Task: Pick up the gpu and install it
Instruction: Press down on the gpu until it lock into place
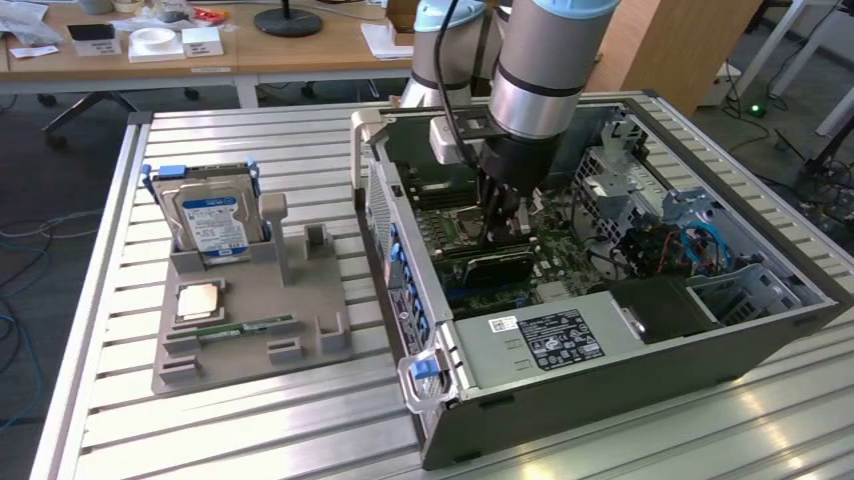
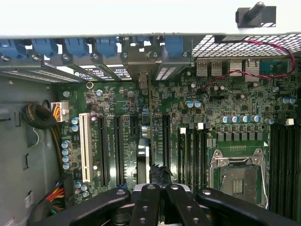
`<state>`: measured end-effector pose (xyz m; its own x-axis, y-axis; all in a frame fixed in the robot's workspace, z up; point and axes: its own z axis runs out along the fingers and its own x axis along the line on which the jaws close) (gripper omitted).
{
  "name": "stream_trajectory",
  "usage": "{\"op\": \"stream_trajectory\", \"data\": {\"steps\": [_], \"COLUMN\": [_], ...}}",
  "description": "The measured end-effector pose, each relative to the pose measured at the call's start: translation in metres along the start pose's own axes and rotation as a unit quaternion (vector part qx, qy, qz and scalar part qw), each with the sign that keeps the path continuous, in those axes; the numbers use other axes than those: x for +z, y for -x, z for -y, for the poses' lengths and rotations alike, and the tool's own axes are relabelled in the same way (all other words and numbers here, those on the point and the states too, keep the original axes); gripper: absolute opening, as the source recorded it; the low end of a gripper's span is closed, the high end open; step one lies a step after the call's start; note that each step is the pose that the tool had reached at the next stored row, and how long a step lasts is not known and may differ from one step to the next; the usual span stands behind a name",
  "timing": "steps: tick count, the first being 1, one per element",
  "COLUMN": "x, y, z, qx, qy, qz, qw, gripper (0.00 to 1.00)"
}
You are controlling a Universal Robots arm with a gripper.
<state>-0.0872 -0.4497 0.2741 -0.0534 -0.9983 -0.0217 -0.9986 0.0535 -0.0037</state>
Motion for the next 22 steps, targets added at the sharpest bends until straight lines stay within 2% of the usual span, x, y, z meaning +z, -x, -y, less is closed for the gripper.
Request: {"op": "stream_trajectory", "data": {"steps": [9,22], "x": [0.0061,0.0076], "y": [-0.0001,-0.0015], "z": [0.0000,0.0000], "qx": [-0.001,-0.001], "qy": [0.0000,0.0000], "qz": [0.0000,0.0000], "qw": [1.0000,1.0000], "gripper": [0.11,0.11]}}
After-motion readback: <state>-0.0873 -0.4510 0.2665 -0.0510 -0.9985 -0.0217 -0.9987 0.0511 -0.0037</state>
